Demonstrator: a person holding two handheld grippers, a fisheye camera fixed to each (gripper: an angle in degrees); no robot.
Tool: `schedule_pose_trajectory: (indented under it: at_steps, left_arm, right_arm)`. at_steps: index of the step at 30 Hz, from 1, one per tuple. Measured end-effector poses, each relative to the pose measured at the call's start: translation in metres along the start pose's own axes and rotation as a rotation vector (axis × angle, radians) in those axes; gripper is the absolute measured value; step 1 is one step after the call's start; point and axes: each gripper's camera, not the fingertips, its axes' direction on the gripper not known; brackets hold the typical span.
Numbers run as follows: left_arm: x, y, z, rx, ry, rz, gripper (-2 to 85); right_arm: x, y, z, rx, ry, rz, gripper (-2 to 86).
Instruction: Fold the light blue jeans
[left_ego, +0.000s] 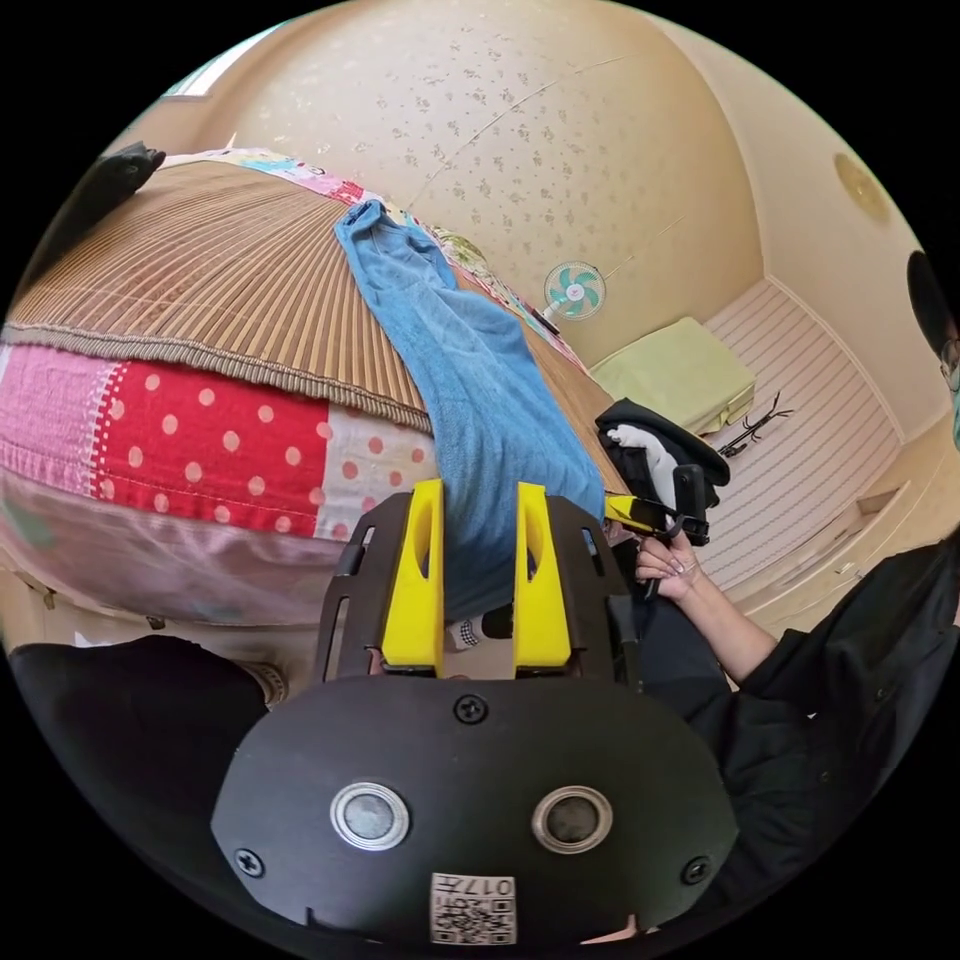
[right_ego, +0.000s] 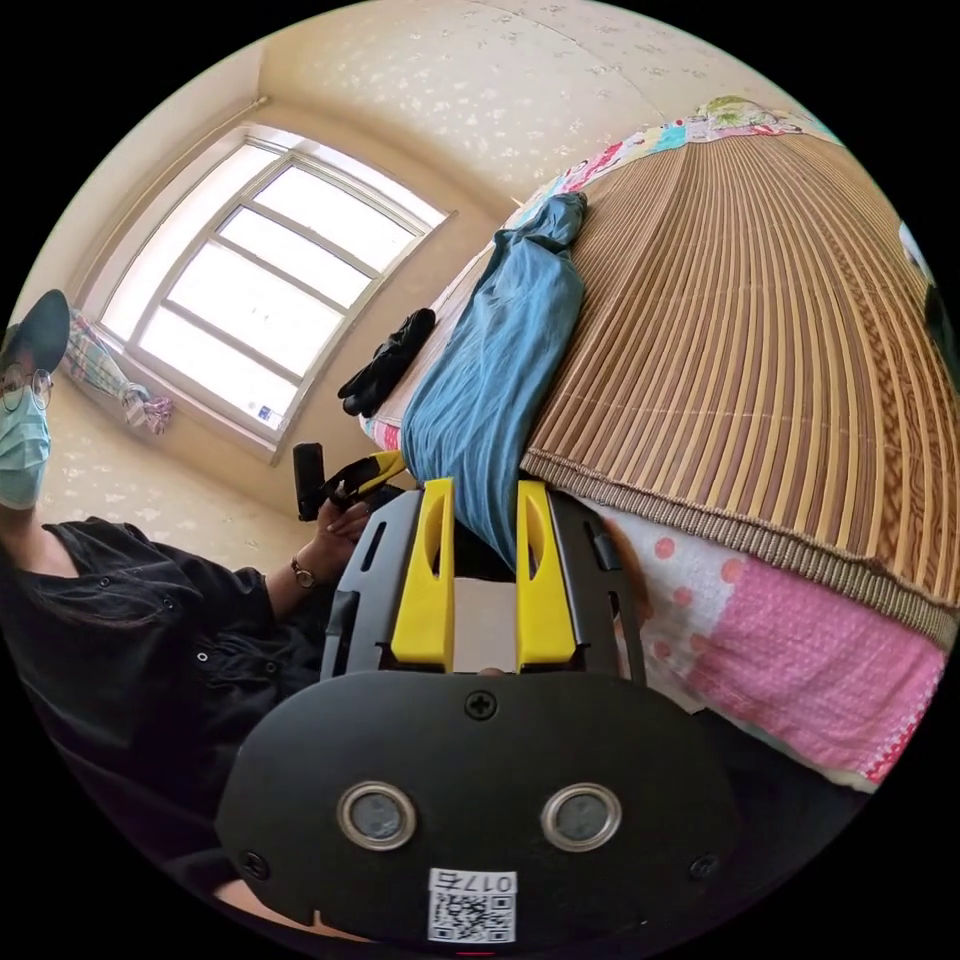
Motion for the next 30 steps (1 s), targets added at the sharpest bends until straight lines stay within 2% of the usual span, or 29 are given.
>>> schedule_pose_trajectory:
  at_steps: [6, 9, 12, 16, 18, 23, 27, 30]
  left_arm:
    - [-0.03, -0.004, 0.002, -0.054, 0.225, -0.047, 9.9]
    - [-0.023, -0.003, 0.003, -0.095, 0.162, -0.008, 8.3]
    - [-0.01, -0.005, -0.005, -0.159, 0.176, 0.07, 3.9]
    - [0.004, -0.005, -0.056, -0.06, 0.344, 0.106, 2.2]
    - [0.019, -0.011, -0.107, 0.099, 0.485, 0.144, 1.3]
    - [0.094, -0.061, -0.187, 0.246, 0.647, 0.343, 0.9]
    - [0.172, -0.12, -0.239, 0.297, 0.765, 0.487, 1.3]
    - [0.208, -0.158, -0.253, 0.254, 0.716, 0.389, 3.7]
  right_arm:
    - [0.017, -0.01, -0.004, -0.047, -0.117, 0.039, 7.7]
    - [0.013, -0.005, -0.011, -0.061, -0.078, 0.02, 5.9]
    - [0.007, 0.005, -0.016, -0.079, -0.186, -0.022, 3.5]
    - [-0.027, 0.021, -0.05, -0.016, -0.255, -0.117, 2.4]
    - [-0.066, 0.026, -0.091, 0.069, -0.34, -0.241, 1.9]
    - [-0.189, 0.019, -0.171, 0.164, -0.432, -0.633, 1.7]
    - [-0.301, 0.012, -0.246, 0.279, -0.413, -0.926, 1.6]
    - [-0.355, 0.004, -0.293, 0.384, -0.322, -0.937, 1.5]
